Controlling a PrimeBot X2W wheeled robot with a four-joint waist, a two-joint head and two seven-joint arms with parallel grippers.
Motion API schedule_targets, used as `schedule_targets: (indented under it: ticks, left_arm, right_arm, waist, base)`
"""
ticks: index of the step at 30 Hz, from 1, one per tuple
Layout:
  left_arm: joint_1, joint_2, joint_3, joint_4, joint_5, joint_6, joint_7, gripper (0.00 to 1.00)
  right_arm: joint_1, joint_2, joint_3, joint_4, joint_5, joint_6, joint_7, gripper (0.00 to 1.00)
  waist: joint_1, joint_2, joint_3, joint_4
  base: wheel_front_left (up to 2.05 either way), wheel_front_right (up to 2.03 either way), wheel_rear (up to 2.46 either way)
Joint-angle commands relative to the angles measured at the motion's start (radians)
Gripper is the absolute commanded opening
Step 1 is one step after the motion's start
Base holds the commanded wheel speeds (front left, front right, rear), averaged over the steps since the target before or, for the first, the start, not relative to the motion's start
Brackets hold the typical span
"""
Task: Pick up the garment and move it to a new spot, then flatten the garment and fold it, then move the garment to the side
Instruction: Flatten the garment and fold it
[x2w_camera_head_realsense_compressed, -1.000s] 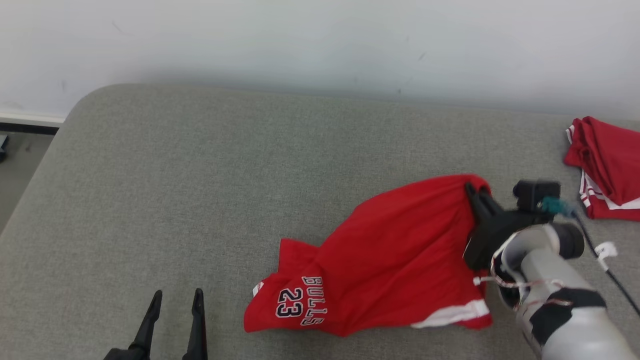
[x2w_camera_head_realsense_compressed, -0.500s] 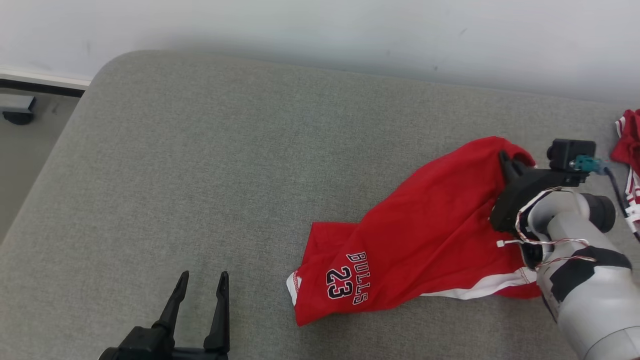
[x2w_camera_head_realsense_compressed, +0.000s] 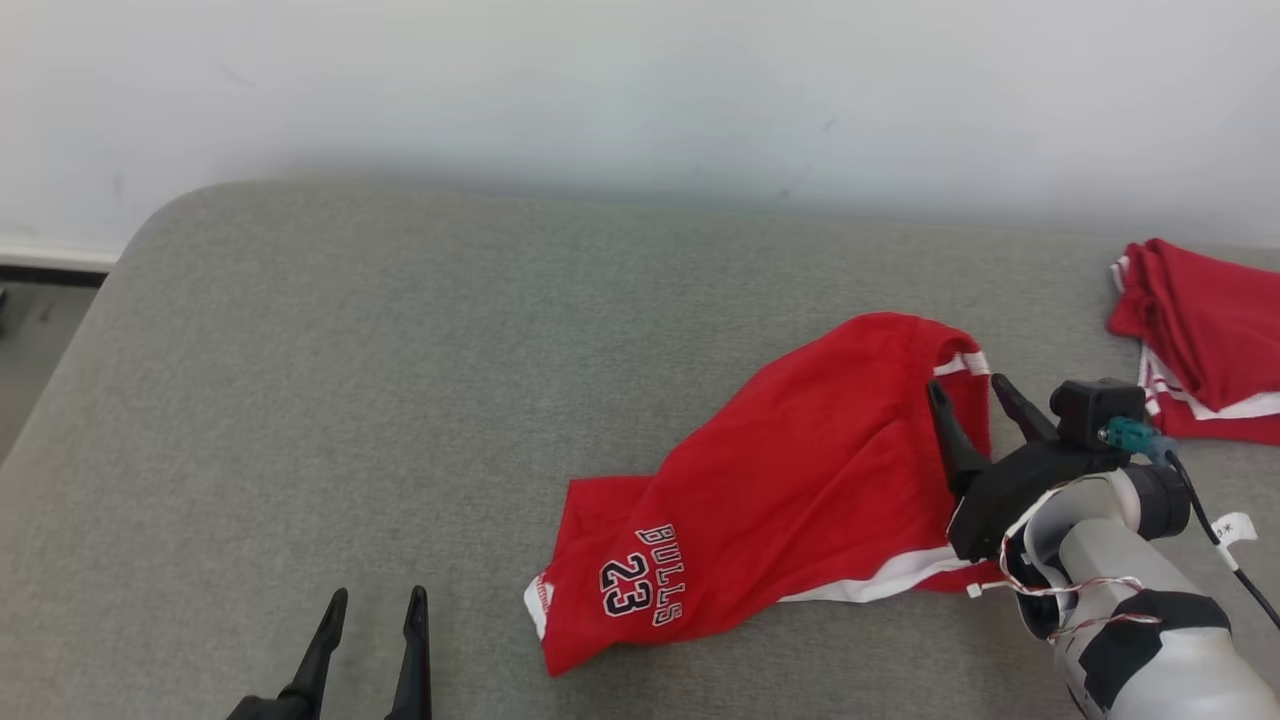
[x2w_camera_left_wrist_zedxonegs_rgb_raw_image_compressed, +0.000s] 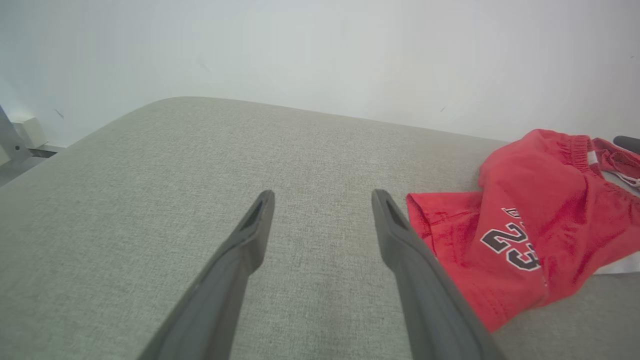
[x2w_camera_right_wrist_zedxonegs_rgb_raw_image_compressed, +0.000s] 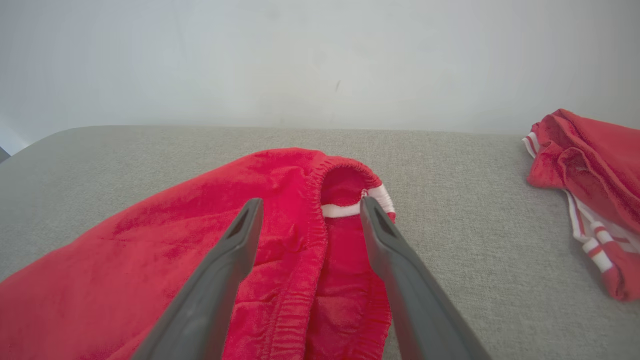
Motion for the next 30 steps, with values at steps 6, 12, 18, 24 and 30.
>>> schedule_targets:
  ticks: [6,12,18,24,30]
  left_arm:
    - [0.036,-0.001,0.015,-0.009,0.014,-0.005,-0.003,1.0]
    - [0.035,-0.001,0.007,-0.004,0.019,-0.007,-0.003,1.0]
    - [0.048,-0.001,-0.015,0.008,0.026,-0.006,-0.003,1.0]
    - [0.056,-0.001,-0.064,0.03,0.029,-0.007,-0.003,1.0]
    - [0.057,0.0,-0.119,0.089,0.031,-0.007,-0.003,1.0]
  right_arm:
    - [0.101,-0.033,-0.026,-0.172,-0.016,-0.002,-0.034,1.0]
    - [0.27,0.011,-0.234,-0.446,-0.154,-0.002,-0.032,1.0]
    - [0.469,0.112,-0.386,-0.674,-0.311,-0.002,-0.032,1.0]
    - [0.603,0.188,-0.438,-0.799,-0.385,-0.002,-0.032,1.0]
    - [0.666,0.228,-0.453,-0.828,-0.408,-0.002,-0.033,1.0]
  waist:
    - [0.0001,-0.0001,-0.046,-0.09]
    - [0.0001,-0.0001,-0.049,-0.111]
    - [0.0001,-0.0001,-0.052,-0.125]
    - [0.0001,-0.0001,-0.048,-0.137]
    - [0.0001,-0.0001,-0.036,-0.152]
  base:
    - [0.0,0.0,0.0]
    - [0.0,0.0,0.0]
    - [0.0,0.0,0.0]
    - [0.0,0.0,0.0]
    - [0.0,0.0,0.0]
